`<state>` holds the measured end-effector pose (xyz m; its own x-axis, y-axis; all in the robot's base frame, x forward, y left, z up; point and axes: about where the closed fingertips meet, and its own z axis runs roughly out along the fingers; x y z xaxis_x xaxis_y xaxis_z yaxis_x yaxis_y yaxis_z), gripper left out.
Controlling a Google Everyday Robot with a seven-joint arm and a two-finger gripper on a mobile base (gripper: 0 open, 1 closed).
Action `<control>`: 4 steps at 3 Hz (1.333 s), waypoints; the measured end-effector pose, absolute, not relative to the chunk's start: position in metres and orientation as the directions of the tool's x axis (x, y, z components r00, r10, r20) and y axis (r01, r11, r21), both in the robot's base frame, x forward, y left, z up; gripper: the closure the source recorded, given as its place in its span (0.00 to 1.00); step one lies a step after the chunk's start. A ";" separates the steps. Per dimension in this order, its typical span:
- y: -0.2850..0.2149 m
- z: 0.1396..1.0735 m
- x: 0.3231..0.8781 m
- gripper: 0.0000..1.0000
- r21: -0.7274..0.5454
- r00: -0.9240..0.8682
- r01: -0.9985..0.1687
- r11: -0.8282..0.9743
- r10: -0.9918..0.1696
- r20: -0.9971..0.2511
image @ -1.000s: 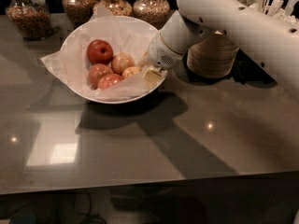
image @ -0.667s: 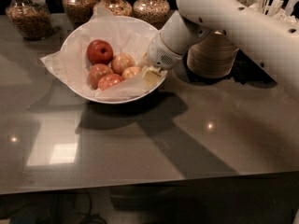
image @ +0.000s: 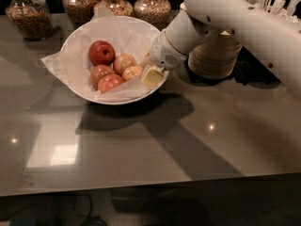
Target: Pick apple from white bowl
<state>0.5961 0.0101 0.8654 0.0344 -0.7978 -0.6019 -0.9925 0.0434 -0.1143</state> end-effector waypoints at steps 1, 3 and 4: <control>0.005 0.889 0.588 1.00 -0.128 0.056 -0.991 0.038 -0.757 -0.651; -0.016 0.935 0.582 1.00 -0.143 0.080 -0.989 0.048 -0.639 -0.765; -0.027 0.965 0.575 1.00 -0.168 0.112 -0.985 0.048 -0.559 -0.821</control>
Offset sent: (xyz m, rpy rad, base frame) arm -0.0162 -0.0387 0.0902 0.2578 -0.0626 0.0170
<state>0.5752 -0.0271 0.9652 0.1124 -0.5592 -0.8214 -0.9847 0.0484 -0.1677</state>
